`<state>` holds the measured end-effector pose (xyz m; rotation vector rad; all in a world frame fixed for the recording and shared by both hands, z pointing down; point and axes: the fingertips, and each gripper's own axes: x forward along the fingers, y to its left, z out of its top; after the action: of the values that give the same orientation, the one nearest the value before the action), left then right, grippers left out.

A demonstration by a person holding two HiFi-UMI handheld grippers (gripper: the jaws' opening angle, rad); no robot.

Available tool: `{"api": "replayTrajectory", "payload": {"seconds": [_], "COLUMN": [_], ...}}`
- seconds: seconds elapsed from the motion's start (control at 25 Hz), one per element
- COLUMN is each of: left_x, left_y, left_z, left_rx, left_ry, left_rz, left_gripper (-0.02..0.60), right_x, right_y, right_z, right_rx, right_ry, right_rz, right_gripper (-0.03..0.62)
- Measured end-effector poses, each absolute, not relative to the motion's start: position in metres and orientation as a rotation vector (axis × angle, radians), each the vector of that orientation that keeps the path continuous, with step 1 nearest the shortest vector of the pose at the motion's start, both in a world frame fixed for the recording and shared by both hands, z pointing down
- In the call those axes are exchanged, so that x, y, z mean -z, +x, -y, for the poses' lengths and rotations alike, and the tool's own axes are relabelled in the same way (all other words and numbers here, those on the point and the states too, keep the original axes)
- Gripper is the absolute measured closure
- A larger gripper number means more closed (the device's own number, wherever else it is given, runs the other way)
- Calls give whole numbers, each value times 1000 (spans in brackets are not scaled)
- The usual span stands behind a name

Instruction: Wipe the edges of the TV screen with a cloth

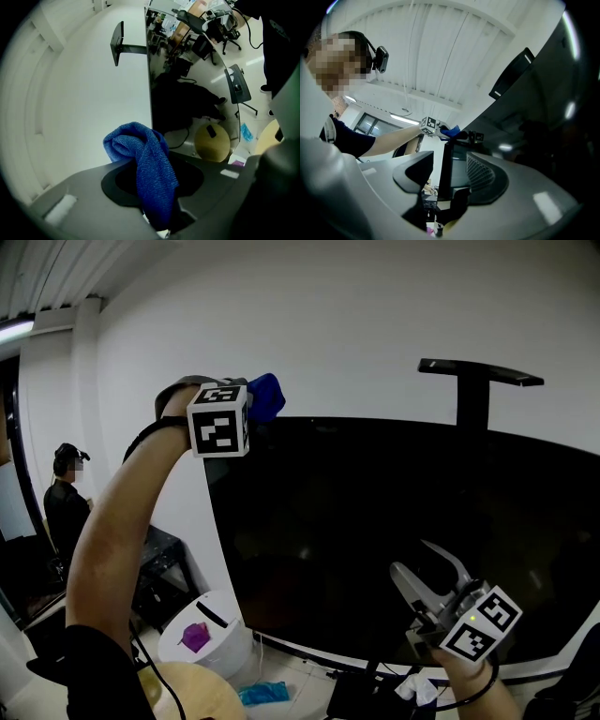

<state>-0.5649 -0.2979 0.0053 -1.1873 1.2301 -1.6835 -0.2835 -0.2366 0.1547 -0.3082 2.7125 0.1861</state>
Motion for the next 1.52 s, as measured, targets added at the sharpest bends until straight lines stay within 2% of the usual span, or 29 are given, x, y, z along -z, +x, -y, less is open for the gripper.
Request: {"api": "replayTrajectory", "payload": {"seconds": [0.72,1.52], "left_x": [-1,7], "left_y": [-419,-193], "left_z": [321,365], "left_rx": [1601,1553], "left_ry": [-1322,-1401], "left_rz": [-916,-935], "left_gripper": [468,468], "right_x": [-181,-176], "right_y": [-183,81], "right_z": [217,231], "right_rx": [-179,-210], "right_ry": [-701,-873], "right_rz": [-2678,-2641], "right_gripper": [367,367]}}
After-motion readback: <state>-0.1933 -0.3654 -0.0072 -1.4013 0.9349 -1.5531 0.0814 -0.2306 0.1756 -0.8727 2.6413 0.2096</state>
